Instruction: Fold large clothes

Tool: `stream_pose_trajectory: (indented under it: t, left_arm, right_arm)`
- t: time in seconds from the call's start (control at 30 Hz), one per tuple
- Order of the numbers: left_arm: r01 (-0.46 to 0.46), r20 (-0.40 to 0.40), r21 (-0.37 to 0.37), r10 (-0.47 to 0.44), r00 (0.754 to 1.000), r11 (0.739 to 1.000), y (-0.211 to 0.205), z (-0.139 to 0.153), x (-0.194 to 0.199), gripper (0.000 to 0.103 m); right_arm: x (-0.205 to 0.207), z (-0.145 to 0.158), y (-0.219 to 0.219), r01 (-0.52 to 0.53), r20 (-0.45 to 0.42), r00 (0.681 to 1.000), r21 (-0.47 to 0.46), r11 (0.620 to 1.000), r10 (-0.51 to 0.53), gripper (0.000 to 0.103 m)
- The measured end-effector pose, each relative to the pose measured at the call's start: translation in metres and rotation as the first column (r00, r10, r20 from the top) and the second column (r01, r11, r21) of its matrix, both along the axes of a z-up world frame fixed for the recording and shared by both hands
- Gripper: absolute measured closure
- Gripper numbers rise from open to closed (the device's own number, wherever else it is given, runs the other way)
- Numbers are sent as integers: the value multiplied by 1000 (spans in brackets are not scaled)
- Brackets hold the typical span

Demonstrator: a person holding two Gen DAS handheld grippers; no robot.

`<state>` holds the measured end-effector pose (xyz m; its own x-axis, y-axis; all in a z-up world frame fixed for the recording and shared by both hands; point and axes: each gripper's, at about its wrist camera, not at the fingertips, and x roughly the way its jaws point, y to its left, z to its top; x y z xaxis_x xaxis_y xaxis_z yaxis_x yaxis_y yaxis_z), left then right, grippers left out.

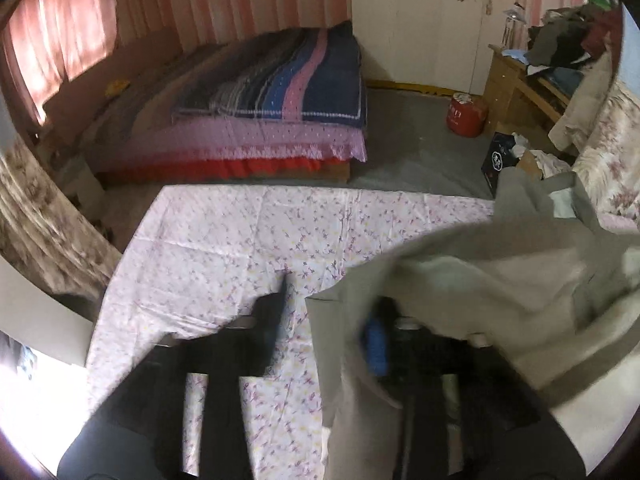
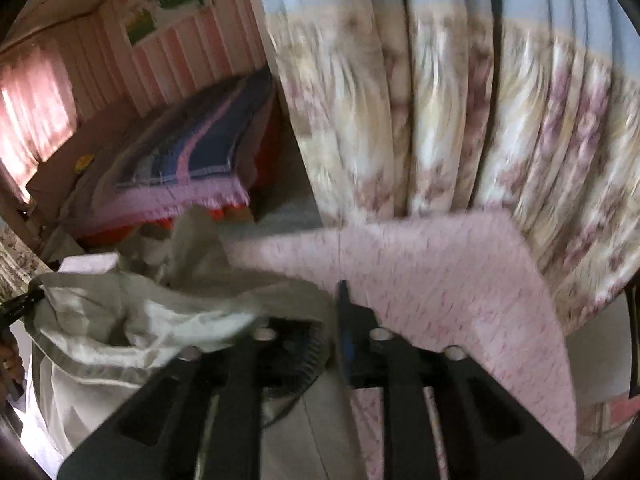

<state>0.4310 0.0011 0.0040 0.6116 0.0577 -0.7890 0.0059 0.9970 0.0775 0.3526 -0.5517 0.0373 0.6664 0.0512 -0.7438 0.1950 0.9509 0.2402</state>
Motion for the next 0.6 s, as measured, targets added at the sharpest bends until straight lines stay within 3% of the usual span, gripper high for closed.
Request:
stream_pose_trajectory:
  t: [0.07,0.23,0.27,0.4,0.5,0.6]
  left_arm:
    - [-7,14,25,7,1000,1000,3,1,0,25]
    - [25,72,45,-28,997,999,7,24,-20,16]
    - [44,90,57,-49,995,997,4,30,-32,15]
    - [101,121,79,-110,987,992,-9,44,-70,13]
    - [80,126,30,-83,988,996,-3,52,-89,13]
    - [98,131,76,-108,986,992,-11,55,-105,13]
  right_arm:
    - [0,-1,2,19,9,1000,-24,1000,-19,29]
    - [-24,36,10,38,126,992,-81,996,-28,26]
    - [-29,43,11,35,137,990,-70,997,-25,21]
    - [-50,53,34,-63,110,991,-65,996,70,19]
    - [-62,51,55,-123,103,986,-94,988,132,19]
    - [-75,43,71,-158,95,981,-91,983,167,19]
